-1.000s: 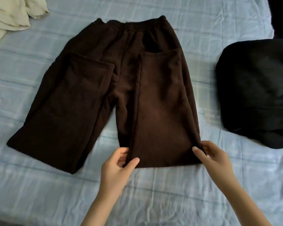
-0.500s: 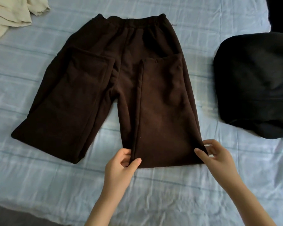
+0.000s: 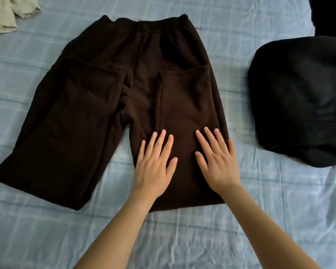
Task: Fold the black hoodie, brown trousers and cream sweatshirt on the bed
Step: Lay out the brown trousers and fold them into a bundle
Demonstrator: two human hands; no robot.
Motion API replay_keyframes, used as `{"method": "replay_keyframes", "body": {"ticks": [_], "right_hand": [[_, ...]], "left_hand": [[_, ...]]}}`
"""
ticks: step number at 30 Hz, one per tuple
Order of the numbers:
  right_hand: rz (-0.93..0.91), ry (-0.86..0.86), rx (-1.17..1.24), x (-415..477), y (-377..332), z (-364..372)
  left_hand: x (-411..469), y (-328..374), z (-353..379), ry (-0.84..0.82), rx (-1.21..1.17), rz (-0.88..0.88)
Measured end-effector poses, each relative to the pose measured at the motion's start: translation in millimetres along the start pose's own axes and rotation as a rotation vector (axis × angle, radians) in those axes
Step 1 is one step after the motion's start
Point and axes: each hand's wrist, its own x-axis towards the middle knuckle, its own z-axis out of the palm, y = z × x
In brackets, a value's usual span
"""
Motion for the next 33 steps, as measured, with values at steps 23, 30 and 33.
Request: {"method": "replay_keyframes", "body": {"ticks": [23, 30, 33], "right_hand": [[0.274, -0.3, 0.872, -46, 54, -50], [0.229, -0.27, 1.251, -64, 27, -64], [0.261, -0.245, 1.415, -64, 4, -78]], "left_hand": [[178, 112, -44, -0.157, -0.169, -0.055], [155, 49, -70, -0.173, -1.095, -0.122], [146, 23, -86, -0.176, -1.363, -0.112]]}}
